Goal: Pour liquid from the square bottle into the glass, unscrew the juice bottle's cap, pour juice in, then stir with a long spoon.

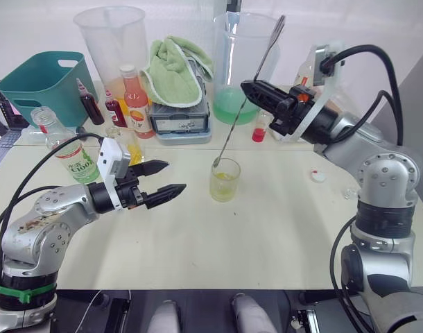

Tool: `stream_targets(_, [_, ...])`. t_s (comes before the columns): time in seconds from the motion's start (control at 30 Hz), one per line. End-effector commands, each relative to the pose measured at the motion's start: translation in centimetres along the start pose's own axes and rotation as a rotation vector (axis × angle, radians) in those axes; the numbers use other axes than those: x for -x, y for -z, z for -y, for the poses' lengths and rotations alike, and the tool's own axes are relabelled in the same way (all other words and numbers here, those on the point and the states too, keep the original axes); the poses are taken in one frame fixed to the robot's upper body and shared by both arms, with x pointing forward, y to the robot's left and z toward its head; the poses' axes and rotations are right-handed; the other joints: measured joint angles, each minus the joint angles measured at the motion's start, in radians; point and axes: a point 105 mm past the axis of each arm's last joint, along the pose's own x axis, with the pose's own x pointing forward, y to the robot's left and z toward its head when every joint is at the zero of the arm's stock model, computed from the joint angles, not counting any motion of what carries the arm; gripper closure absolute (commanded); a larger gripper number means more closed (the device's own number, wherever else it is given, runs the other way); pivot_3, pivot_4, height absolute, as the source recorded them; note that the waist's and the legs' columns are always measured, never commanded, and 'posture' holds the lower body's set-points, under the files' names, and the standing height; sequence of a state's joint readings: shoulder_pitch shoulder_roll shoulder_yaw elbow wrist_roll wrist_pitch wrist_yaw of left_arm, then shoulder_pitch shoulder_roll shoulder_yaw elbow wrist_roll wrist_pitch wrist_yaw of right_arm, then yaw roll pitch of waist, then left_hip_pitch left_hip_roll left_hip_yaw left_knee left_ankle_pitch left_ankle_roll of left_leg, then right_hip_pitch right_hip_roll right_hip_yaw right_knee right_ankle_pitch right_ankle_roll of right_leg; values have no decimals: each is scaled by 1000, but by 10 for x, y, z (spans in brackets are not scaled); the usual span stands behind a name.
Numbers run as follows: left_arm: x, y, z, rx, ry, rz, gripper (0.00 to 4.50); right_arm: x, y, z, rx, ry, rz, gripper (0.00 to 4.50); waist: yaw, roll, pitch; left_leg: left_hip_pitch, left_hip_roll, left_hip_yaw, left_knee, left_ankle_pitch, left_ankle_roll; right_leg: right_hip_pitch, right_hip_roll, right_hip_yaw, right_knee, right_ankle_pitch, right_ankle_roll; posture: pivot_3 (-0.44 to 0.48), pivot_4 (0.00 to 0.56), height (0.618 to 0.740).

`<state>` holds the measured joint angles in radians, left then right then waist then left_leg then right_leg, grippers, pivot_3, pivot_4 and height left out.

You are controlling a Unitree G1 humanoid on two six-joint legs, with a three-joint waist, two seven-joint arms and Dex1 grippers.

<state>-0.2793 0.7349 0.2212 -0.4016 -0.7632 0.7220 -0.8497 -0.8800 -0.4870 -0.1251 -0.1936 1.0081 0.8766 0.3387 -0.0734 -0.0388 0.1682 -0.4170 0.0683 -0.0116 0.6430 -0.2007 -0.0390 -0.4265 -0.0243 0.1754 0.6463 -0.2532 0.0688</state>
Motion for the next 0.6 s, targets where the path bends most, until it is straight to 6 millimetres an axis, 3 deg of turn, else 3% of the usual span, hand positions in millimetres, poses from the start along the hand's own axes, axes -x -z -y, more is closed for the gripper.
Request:
stream_targets(0.03, [2, -1, 9, -61, 20, -13, 16, 6, 0, 1, 110, 9, -29, 4500, 1, 0, 0, 0, 0, 0, 0, 0, 0, 0, 0, 0, 0, 0, 0, 0, 150, 723])
stream_targets(0.37, [3, 11, 13, -96, 30, -67, 16, 7, 30, 9, 245, 14, -136, 4500, 1, 0, 0, 0, 0, 0, 0, 0, 0, 0, 0, 0, 0, 0, 0, 0, 150, 723])
stream_targets(0.6, [5, 13, 11, -114, 14, -79, 16, 7, 42, 9, 247, -1, -167, 4500, 2, 0, 0, 0, 0, 0, 0, 0, 0, 0, 0, 0, 0, 0, 0, 0, 150, 723])
